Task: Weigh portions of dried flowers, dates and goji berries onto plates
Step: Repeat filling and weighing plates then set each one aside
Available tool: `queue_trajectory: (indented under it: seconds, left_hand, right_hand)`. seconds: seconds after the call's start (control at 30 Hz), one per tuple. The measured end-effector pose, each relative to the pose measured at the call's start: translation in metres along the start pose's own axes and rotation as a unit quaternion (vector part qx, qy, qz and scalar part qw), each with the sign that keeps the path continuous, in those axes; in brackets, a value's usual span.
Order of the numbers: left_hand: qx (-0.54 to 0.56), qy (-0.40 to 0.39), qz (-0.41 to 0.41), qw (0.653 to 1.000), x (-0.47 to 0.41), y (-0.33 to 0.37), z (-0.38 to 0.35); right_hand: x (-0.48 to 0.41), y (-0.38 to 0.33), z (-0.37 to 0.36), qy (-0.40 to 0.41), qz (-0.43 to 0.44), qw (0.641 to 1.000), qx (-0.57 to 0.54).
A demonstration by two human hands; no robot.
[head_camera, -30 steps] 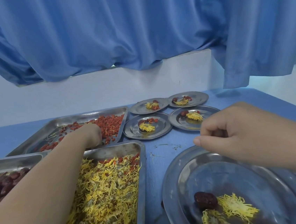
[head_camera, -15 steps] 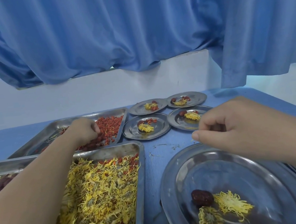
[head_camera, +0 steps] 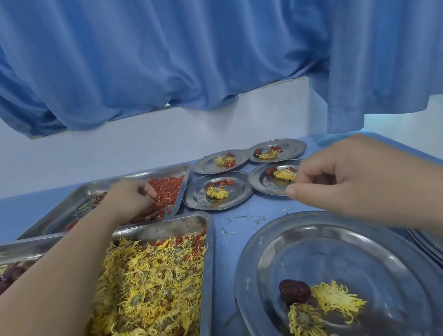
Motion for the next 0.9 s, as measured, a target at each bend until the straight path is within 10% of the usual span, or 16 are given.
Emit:
queue_trajectory:
  seconds: [0.47, 0.9]
  left_hand:
    - [0.369, -0.206, -0.056, 0.905, 0.116, 0.111, 0.000]
    - [0.098, -0.273, -0.221, 0.931, 0.194, 0.186, -0.041]
  right_hand:
    - [0.008, -0.004, 0.041, 0.061, -0.022, 0.997, -0.036]
    - [0.016, -0.010, 0.060, 0.075, -0.024, 0.997, -0.009]
Point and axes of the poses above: each hand's wrist, its own x-axis away from the middle knuckle, its own z-axis out of the back of the hand, y = z × x, the point moved 4 cm from there along -x, towards the middle knuckle, and after that the axes turned 12 degrees about z, right-handed, at the moved point
